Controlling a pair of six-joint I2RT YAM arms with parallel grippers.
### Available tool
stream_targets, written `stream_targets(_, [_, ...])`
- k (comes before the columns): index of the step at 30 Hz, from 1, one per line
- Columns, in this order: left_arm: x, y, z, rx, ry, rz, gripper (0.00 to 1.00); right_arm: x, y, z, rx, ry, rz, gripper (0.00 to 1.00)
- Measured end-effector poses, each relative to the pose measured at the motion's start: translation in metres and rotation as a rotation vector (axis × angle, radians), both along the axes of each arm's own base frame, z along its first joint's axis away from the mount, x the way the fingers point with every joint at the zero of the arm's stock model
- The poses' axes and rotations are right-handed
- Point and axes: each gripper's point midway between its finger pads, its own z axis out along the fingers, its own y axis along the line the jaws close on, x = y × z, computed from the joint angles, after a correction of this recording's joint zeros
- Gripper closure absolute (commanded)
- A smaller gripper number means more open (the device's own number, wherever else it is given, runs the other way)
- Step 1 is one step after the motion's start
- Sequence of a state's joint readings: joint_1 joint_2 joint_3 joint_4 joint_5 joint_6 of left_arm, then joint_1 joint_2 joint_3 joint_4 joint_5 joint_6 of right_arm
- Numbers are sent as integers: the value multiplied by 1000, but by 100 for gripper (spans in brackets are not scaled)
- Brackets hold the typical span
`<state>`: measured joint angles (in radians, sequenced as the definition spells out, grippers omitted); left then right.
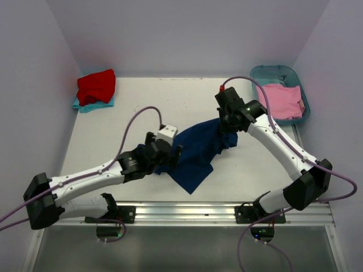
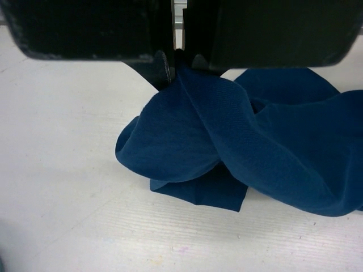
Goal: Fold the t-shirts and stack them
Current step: Flatten out the tshirt
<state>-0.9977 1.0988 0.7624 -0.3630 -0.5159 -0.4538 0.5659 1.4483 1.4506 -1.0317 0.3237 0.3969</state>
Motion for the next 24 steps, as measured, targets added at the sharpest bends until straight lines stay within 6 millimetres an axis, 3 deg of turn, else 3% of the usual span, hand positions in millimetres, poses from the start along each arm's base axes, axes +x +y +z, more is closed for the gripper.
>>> stream_targets(4, [-21,-64,-3,97,31,-253,12,5,5,-7,16,19,5,100])
stream_targets(8, [-56,-100,-20,177,52,-442,16,8,8,-10,31,26,11,100])
stream_targets(12, [-85,-112,-42,239,91,-565,20,11,7,-10,38,25,6,100])
stream_targets(20, [-103,-110,-89,342,200,-662,28,14,4,-10,41,21,-3,100])
stream_targets(24, [-112,-111,-103,358,247,-705,34,14,4,-10,44,20,-6,100])
